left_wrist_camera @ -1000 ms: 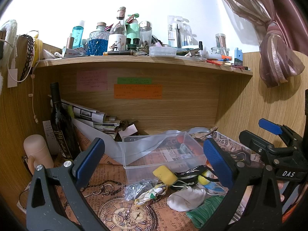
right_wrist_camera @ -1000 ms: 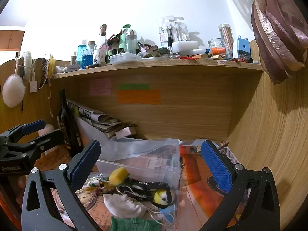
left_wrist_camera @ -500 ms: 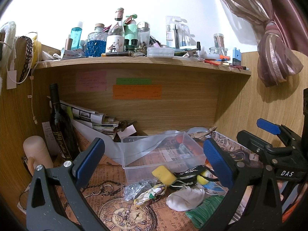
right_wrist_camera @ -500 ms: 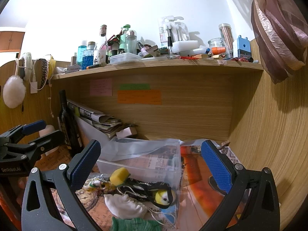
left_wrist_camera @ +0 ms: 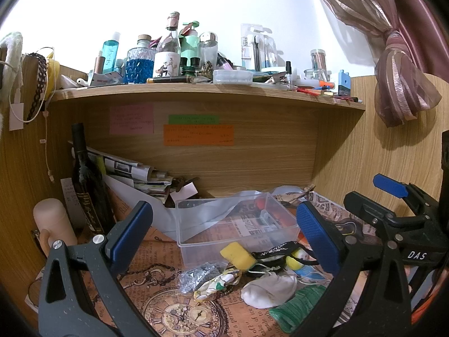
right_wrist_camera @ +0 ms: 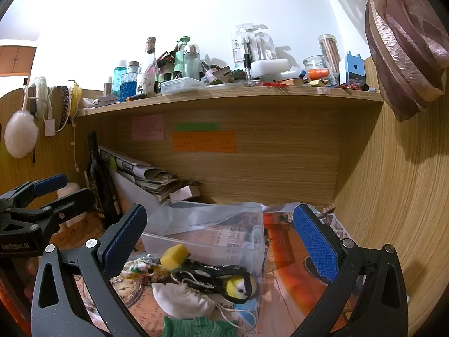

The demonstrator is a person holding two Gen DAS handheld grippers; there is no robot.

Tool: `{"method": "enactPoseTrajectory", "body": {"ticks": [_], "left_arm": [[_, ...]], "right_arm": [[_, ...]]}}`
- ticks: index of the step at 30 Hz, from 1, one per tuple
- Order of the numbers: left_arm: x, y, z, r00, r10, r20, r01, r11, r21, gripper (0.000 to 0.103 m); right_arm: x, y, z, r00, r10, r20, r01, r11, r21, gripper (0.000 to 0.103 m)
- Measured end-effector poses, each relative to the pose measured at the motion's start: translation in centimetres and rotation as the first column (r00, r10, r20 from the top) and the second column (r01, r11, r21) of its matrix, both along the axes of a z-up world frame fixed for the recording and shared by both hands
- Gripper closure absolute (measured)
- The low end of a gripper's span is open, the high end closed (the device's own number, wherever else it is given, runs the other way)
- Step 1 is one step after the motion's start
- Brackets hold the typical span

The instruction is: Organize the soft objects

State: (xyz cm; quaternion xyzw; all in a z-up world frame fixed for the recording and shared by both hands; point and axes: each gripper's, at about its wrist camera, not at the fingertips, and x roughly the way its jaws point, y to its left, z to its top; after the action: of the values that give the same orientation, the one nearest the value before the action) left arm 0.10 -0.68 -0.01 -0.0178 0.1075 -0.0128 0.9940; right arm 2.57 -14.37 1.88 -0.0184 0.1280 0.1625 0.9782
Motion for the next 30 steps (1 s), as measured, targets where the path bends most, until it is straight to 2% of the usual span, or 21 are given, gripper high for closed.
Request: {"method": "enactPoseTrajectory", "body": {"ticks": [30], "left_arm": [[0.40, 0.57, -0.04, 1.000, -0.001, -0.010, 0.001, 1.000, -0.010, 0.000]], "right_arm": [[-0.06, 0.11, -0.03, 1.000, 0.004, -0.002, -0.004, 1.000, 0.011, 0.000]]}}
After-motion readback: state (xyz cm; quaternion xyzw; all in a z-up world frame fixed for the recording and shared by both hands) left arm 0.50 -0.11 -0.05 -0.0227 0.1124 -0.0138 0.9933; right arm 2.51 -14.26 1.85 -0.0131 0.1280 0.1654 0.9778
